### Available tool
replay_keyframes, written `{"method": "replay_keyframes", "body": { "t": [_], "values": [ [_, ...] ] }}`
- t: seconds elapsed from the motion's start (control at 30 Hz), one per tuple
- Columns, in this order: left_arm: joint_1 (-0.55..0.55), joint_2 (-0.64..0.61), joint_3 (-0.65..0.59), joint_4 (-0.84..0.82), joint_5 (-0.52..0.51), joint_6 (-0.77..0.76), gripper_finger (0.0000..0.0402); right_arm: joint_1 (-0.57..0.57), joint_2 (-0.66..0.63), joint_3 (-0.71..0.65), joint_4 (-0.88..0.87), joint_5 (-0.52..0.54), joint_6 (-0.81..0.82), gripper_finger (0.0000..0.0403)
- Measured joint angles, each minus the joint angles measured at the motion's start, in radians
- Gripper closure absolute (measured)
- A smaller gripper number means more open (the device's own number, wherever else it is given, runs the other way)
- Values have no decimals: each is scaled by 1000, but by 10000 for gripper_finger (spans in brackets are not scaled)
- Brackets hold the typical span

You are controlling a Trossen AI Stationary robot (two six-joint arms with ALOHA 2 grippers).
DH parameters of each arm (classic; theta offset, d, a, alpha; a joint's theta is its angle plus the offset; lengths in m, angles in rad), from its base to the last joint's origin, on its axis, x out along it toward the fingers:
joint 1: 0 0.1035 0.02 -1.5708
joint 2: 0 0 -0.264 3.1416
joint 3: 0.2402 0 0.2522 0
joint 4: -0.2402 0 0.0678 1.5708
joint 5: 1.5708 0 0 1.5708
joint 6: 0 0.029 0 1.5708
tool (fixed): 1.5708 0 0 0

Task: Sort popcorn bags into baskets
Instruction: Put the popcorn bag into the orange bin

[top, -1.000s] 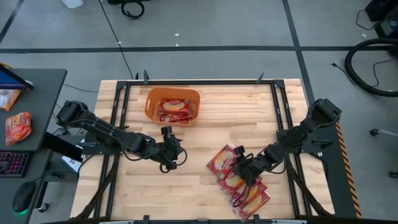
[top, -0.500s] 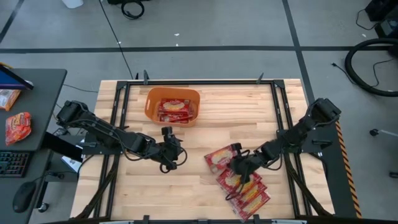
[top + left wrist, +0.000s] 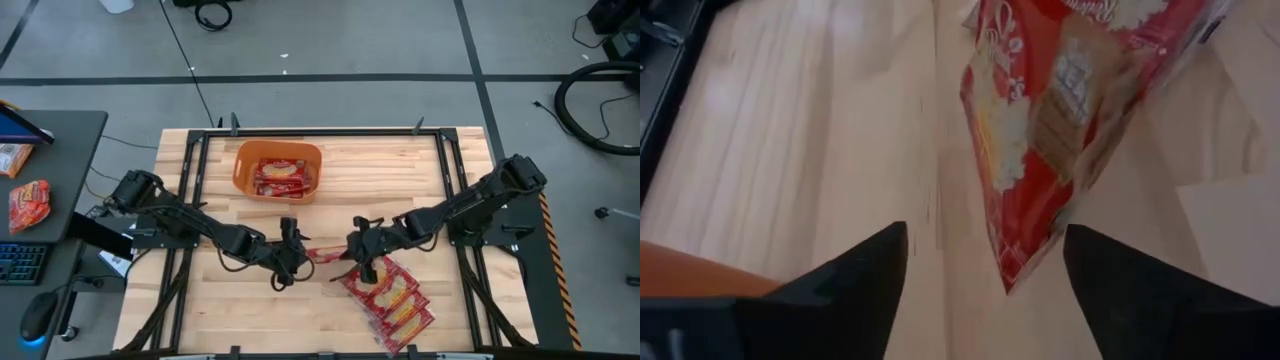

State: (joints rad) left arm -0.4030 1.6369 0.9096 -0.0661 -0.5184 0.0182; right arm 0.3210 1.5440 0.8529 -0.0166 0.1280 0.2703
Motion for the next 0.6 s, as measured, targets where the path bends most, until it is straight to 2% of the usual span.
{"method": "replay_keyframes", "body": {
  "t": [0.17,0.27,0.4,0.6],
  "values": [
    [7,0,0,3,80,-7,122,-30,0,28,2,-16,-2,400],
    [15,0,0,6,79,-28,137,-37,0,31,44,-31,-2,400],
    [23,0,0,5,74,-33,187,-38,-1,33,99,-57,0,398],
    [27,0,0,5,71,-33,290,-38,-1,33,168,-77,-1,396]
  ]
}}
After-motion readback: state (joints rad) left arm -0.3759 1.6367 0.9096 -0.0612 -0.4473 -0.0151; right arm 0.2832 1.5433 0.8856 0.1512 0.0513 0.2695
